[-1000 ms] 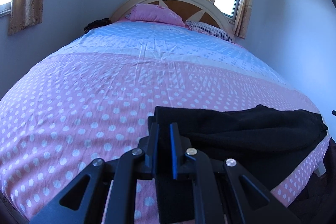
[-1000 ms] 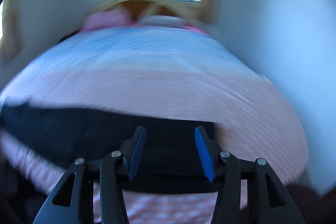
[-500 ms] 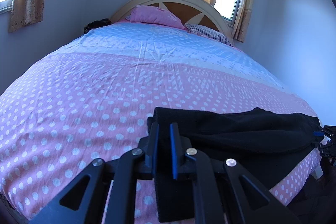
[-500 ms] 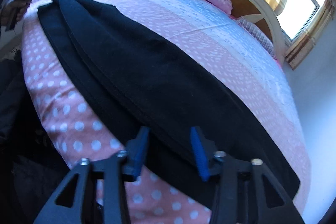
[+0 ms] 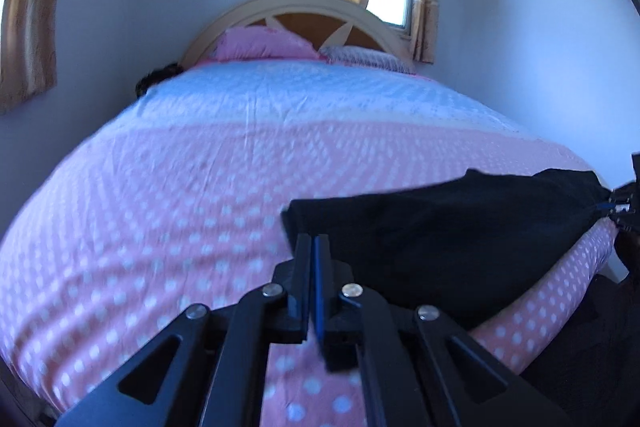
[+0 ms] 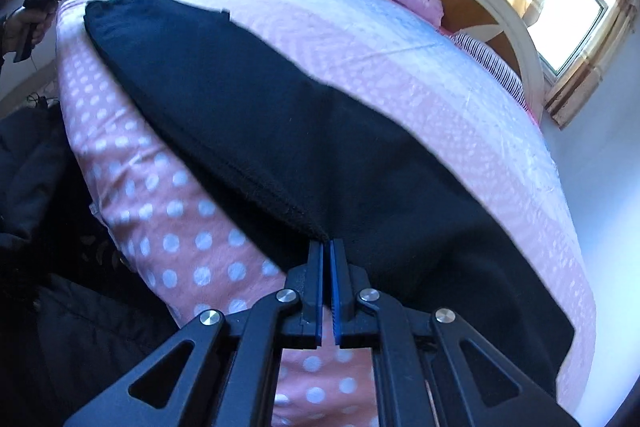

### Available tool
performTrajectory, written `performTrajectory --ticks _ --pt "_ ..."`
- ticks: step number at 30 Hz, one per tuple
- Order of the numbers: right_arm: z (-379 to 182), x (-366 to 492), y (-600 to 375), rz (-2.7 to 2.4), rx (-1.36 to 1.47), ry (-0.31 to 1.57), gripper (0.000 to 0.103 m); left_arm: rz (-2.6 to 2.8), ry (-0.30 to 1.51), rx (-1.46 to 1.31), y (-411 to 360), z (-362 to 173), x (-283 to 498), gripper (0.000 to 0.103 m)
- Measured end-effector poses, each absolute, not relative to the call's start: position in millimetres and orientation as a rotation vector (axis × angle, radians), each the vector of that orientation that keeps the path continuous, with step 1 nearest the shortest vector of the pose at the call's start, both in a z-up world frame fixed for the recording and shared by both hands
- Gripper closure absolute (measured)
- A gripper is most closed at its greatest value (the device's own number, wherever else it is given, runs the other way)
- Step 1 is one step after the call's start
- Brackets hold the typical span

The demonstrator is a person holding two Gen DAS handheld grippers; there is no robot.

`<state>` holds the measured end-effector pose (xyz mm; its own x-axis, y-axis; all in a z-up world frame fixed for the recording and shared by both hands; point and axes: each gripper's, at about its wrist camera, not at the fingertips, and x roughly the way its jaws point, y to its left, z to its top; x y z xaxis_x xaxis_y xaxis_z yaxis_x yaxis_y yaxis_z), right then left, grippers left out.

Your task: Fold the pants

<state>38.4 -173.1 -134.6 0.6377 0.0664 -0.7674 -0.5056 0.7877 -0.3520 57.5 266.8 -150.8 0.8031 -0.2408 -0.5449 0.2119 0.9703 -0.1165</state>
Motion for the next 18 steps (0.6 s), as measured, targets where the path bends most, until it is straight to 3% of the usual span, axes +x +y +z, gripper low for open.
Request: performTrajectory --ticks 9,13,18 --pt "-132 37 -182 0.401 -0.617 0.855 0.096 -0.188 0.599 -0.118 284 -158 53 0.101" --pt "-115 29 -187 0.455 -0.568 0.841 0.066 -0.18 0.566 -0.1 277 -142 52 0.098" --pt "-83 38 -169 0.55 -0.462 0.779 0.065 -0.232 0.573 -0.058 245 -134 60 0.093"
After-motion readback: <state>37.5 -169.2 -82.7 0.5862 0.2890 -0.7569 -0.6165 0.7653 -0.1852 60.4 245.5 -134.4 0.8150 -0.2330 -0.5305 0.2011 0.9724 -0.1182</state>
